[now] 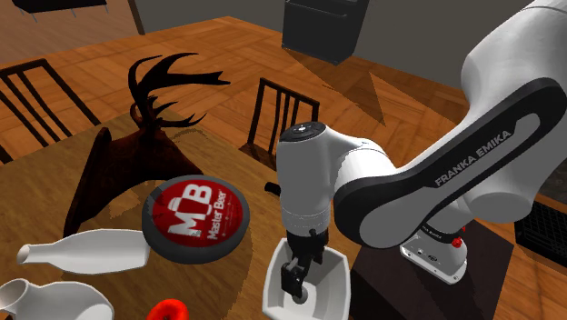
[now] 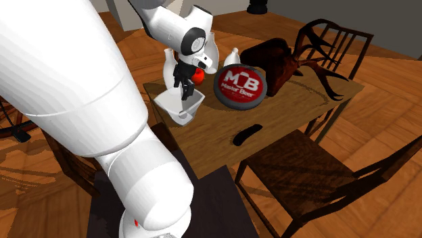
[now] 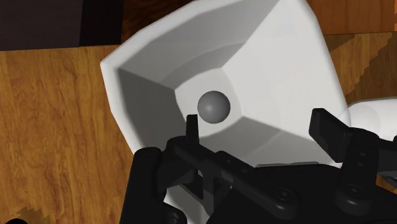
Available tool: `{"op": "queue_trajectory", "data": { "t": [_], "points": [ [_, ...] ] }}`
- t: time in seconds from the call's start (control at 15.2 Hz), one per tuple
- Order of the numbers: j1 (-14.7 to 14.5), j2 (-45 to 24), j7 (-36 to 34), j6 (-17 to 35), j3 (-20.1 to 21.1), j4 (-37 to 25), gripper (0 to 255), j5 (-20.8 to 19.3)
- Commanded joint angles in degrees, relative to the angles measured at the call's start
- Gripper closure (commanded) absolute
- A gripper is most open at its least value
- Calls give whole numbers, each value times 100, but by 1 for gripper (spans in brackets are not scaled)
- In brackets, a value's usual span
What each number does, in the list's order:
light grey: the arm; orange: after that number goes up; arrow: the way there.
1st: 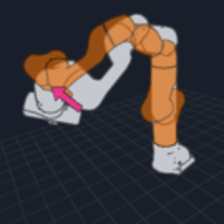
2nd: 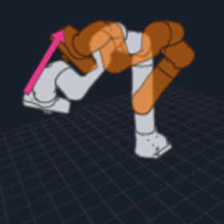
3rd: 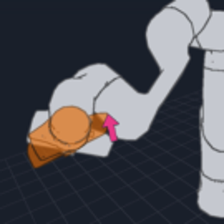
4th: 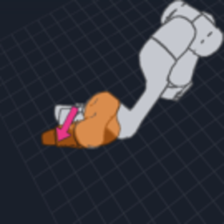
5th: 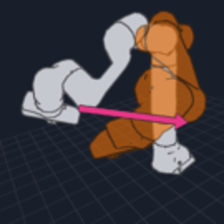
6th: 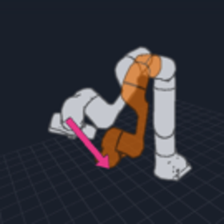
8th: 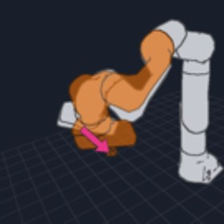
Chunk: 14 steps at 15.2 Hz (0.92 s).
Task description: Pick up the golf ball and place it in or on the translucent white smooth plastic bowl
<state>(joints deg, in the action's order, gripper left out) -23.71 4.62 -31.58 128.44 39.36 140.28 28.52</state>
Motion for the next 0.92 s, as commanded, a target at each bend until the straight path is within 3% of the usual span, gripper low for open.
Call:
{"op": "queue_trajectory", "data": {
  "t": [0.0,0.07,0.33,0.86],
  "points": [
    [0,0,0,0,0,0,0,0],
    [0,0,0,0,0,0,0,0],
    [117,485,66,-856,-220,-355,0,-8],
    [113,485,66,-856,-224,-355,0,-9]
  ]
}}
